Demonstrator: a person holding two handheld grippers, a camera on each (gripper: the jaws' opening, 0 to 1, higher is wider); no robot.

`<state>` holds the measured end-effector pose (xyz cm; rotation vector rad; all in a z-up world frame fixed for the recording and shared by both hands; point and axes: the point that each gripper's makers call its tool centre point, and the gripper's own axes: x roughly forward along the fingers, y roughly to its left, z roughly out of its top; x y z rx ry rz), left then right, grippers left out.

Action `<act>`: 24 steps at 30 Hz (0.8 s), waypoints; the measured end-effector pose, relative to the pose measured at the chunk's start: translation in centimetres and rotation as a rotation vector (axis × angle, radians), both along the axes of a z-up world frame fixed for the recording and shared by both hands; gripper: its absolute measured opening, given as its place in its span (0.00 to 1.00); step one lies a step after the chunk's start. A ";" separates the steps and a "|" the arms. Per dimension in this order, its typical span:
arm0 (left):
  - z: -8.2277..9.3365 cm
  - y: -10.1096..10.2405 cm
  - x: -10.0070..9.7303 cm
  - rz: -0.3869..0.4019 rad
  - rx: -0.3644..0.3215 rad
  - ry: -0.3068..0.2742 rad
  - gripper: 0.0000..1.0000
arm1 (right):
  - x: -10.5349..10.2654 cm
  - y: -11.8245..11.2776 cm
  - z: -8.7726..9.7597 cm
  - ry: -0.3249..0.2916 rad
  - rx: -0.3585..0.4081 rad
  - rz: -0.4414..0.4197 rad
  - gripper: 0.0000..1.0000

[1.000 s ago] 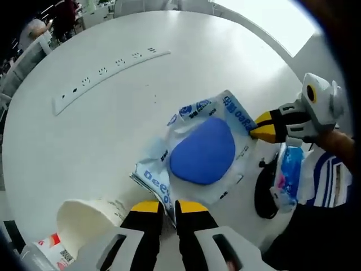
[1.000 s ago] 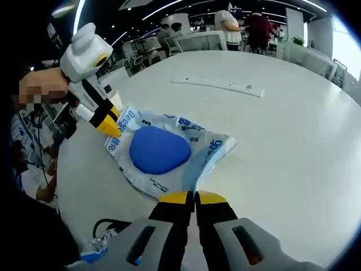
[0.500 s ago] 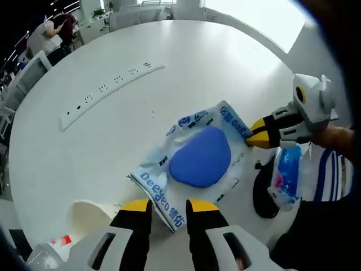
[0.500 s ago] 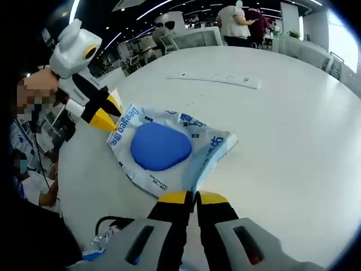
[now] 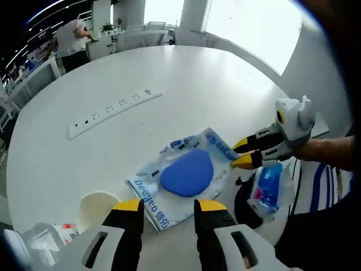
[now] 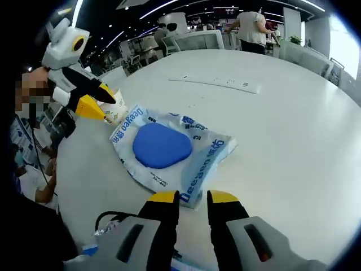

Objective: Arrange the tabletop items into an orderly group along one side of the table until the central work area is clear of visible clutter.

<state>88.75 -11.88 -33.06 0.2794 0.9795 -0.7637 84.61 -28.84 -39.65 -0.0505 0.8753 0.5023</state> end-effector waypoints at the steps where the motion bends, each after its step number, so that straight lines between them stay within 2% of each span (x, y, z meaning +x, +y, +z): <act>1: 0.2 0.2 -0.2 0.007 -0.019 -0.016 0.38 | -0.2 -0.1 0.4 -0.008 0.002 -0.001 0.23; 3: 0.2 0.3 -0.7 0.010 -0.048 -0.023 0.38 | -0.2 -0.2 0.6 -0.012 0.008 -0.009 0.30; 9: 0.3 1.3 -2.6 0.038 -0.118 -0.044 0.45 | -0.9 -0.1 2.1 -0.058 0.038 -0.029 0.38; 17: 1.7 2.3 -4.7 0.089 -0.235 -0.106 0.54 | -1.8 0.9 4.8 -0.133 0.058 -0.033 0.51; 19: 1.9 2.7 -5.0 0.101 -0.246 -0.120 0.58 | -2.0 1.1 5.1 -0.149 0.064 -0.024 0.54; 20: 2.6 2.8 -4.9 0.119 -0.286 -0.153 0.60 | -2.2 1.2 5.3 -0.159 0.064 -0.022 0.57; 23: 3.3 3.3 -5.7 0.130 -0.318 -0.173 0.67 | -2.6 1.2 6.5 -0.209 0.064 -0.033 0.62; 24: 3.2 3.9 -5.9 0.131 -0.322 -0.176 0.69 | -2.9 1.4 6.7 -0.205 0.070 -0.033 0.64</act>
